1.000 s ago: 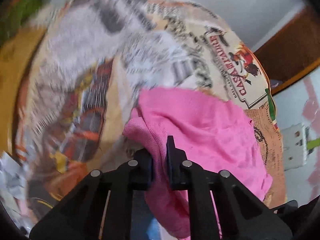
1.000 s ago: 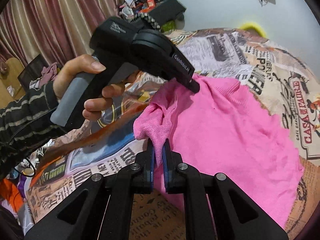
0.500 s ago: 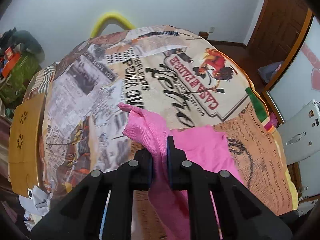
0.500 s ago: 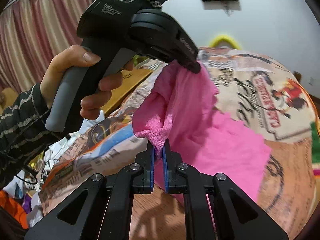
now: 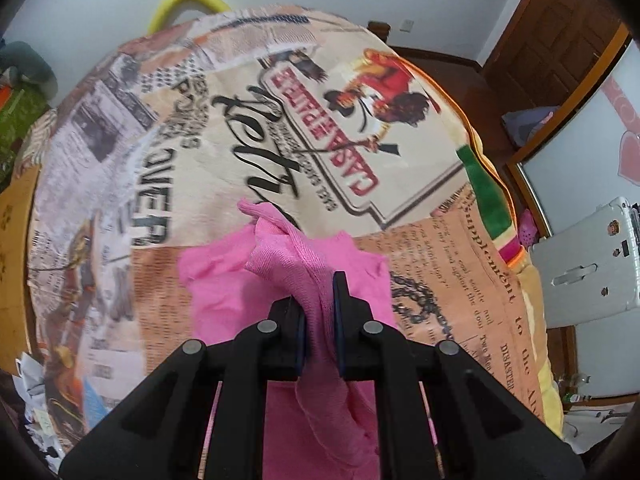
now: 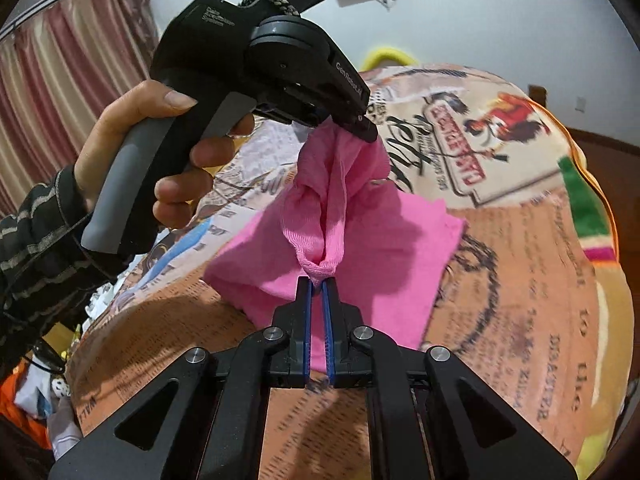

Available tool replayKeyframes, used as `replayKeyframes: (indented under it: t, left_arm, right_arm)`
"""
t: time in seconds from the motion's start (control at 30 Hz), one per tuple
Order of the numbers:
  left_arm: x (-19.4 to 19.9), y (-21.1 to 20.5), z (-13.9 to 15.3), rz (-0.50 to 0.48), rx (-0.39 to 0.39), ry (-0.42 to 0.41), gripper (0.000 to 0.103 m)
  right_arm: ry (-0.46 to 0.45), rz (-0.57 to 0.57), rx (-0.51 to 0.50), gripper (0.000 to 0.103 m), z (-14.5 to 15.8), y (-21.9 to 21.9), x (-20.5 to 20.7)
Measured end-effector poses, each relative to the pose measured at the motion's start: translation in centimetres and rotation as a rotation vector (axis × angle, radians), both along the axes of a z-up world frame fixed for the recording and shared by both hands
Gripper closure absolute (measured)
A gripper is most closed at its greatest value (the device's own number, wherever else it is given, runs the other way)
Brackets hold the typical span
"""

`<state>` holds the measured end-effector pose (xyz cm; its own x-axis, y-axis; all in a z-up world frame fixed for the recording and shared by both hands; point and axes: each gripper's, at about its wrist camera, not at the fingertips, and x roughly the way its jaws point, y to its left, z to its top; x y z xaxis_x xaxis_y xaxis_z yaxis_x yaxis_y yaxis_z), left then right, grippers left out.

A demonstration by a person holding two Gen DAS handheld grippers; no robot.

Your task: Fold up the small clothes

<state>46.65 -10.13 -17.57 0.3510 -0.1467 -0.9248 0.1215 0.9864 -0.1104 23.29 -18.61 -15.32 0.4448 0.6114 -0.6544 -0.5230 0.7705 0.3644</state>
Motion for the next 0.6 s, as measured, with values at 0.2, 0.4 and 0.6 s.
replayKeyframes:
  t: [0.2, 0.4, 0.6]
  left_arm:
    - [0.8, -2.9, -2.6, -0.025, 0.008, 0.047, 0.093]
    - [1.3, -5.0, -4.6, -0.053, 0.018, 0.091, 0.092]
    - [1.2, -6.6, -5.5, -0.116, 0.039, 0.122, 0.047]
  right_arm:
    - [0.030, -0.029, -0.004, 0.099, -1.3, -1.9, -0.2]
    - [0.093, -0.049, -0.033, 0.098, -2.7, -2.9, 0.2]
    - [0.125, -0.063, -0.067, 0.062, -3.3, -3.0, 0.4]
